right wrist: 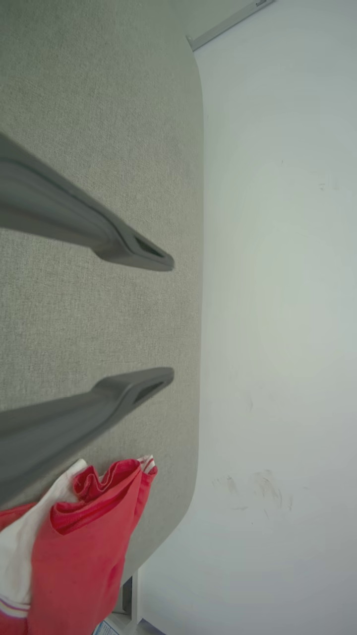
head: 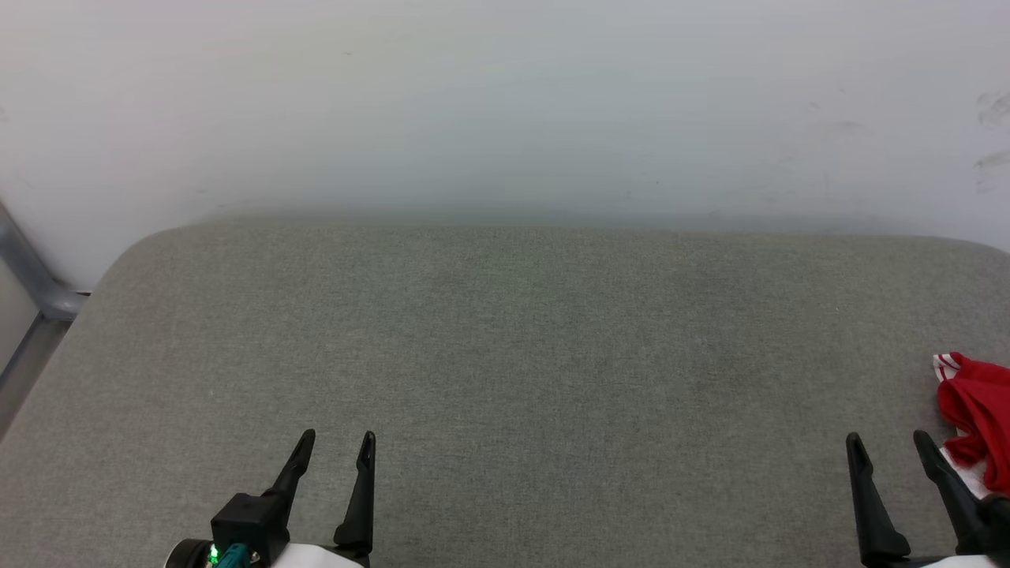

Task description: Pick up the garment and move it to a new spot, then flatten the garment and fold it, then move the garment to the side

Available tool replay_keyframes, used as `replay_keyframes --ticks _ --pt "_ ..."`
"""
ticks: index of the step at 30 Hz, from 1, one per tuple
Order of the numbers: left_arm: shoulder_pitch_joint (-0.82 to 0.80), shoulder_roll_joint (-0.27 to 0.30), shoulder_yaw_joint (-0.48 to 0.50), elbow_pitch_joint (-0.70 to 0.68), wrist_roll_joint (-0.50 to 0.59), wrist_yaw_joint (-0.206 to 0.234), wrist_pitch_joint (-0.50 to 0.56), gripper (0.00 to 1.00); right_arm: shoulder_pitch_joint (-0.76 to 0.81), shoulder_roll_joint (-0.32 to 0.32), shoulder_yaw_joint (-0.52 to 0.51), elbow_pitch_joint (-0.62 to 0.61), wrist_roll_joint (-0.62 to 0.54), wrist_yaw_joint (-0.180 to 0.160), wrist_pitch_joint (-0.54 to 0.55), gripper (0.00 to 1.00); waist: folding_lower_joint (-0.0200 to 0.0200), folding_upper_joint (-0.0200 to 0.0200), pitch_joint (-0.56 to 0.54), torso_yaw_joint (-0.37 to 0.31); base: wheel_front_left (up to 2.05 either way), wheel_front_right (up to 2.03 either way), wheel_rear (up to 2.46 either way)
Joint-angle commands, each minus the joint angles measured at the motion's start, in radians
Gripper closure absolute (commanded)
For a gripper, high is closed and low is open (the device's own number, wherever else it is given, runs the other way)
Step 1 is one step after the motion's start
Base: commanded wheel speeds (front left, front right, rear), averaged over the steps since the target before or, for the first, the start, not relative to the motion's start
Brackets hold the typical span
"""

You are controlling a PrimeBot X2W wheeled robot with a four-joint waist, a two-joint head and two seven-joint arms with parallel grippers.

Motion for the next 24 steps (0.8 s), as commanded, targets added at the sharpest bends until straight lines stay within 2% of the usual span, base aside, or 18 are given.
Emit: replay_keyframes --ticks 1,13,14,17,24 --pt "0.0 -0.002 0.002 0.002 0.004 -0.005 -0.003 0.0 0.009 0.003 0.004 -0.005 -0.004 -0.001 0.001 0.0 0.0001 -0.0001 0.001 -0.001 0.0 0.0 0.0" --pt "-0.014 -0.008 0.014 0.014 0.019 -0.017 -0.003 0.0 -0.003 0.003 0.007 0.008 0.008 -0.001 -0.01 0.0 0.0001 -0.0001 0.01 -0.002 0.0 0.0 0.0" --pt "-0.006 -0.007 0.012 0.012 0.012 -0.015 -0.001 1.0 -0.002 0.0 0.007 0.008 0.004 0.0 -0.005 1.0 0.0001 -0.0001 0.011 -0.002 0.0 0.0 0.0" --pt "0.006 -0.012 0.007 0.034 0.0 -0.017 0.004 1.0 0.0 0.001 0.011 0.035 0.013 0.0 -0.005 1.0 0.0002 -0.0001 0.011 -0.002 0.0 0.0 0.0" --pt "-0.011 -0.026 0.042 0.043 -0.125 -0.034 0.04 1.0 -0.034 -0.005 0.02 0.077 0.163 0.0 -0.003 1.0 0.0002 -0.0001 0.015 -0.005 0.0 0.0 0.0"
